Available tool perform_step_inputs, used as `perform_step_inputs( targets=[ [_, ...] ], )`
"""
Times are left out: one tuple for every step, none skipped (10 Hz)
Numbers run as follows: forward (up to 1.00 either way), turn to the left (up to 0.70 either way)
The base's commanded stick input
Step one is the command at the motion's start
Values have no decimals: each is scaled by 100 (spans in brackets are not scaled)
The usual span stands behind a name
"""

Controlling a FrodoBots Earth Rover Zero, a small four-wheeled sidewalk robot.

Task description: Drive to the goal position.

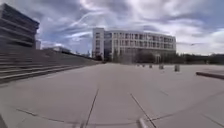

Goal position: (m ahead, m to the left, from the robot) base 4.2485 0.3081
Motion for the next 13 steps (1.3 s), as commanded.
perform_step_inputs(
  targets=[
    [70,0],
    [70,0],
    [70,0],
    [70,0],
    [70,0],
    [70,0],
    [70,0],
    [70,0],
    [70,0],
    [70,0],
    [70,0],
    [70,0],
    [70,0]
  ],
)
